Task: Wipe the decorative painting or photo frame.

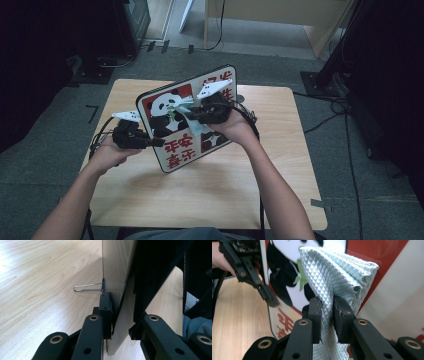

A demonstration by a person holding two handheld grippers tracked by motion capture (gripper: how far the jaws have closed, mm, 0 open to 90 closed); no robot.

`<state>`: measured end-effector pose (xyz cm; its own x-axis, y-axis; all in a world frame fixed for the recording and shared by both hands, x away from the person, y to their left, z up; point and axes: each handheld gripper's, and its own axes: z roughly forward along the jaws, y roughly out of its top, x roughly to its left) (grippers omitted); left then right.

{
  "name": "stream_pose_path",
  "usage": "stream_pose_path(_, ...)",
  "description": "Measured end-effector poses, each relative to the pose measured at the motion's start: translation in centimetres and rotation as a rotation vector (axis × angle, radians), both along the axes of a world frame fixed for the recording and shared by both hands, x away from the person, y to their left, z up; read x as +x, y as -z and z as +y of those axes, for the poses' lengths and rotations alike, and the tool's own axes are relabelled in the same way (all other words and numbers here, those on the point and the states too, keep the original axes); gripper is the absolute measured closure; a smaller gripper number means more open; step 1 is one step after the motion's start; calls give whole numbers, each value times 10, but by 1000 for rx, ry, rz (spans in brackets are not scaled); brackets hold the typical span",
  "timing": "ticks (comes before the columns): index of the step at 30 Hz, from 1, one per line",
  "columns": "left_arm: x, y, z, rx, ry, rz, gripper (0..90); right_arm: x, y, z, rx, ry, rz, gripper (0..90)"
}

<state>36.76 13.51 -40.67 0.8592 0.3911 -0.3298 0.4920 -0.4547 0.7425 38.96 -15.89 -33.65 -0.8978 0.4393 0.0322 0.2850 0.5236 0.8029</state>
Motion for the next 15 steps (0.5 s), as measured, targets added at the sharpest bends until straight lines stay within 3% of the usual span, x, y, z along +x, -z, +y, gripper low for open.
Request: stream_pose_path(15,0,0,0,3,3,-3,782,-12,43,0,-16,-16,41,777)
